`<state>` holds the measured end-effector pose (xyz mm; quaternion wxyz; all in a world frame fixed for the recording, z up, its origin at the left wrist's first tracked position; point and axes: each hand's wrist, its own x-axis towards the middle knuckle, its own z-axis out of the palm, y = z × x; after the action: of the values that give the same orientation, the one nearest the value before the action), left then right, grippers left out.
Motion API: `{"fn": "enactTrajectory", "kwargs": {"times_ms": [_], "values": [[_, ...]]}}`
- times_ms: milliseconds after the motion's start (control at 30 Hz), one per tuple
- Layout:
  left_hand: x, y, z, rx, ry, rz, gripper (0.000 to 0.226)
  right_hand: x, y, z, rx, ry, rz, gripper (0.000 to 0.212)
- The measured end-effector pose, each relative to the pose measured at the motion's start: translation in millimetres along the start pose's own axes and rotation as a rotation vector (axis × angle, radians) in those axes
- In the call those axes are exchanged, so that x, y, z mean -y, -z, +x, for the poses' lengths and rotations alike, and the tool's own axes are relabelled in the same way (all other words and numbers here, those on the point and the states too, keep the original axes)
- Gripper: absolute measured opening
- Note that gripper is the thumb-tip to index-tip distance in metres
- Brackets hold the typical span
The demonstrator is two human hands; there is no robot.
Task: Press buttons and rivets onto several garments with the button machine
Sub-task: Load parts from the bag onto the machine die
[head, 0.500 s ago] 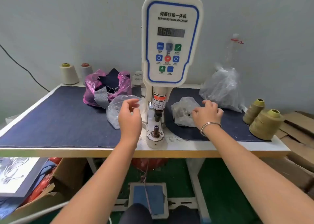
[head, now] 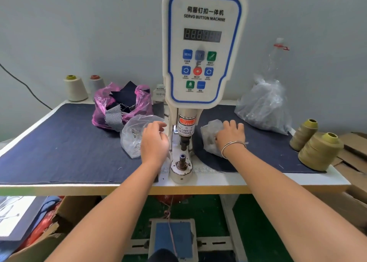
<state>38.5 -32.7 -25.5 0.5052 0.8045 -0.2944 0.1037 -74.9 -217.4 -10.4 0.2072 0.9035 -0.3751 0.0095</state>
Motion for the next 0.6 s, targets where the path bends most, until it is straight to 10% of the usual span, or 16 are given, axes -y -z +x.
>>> {"fn": "enactTrajectory", "kwargs": {"times_ms": [600], "values": [[37, 4, -15, 0.2, -0.121, 0.138, 0.026, 11, -4, 4, -0.023, 0.068, -0.083, 0.026]]}}
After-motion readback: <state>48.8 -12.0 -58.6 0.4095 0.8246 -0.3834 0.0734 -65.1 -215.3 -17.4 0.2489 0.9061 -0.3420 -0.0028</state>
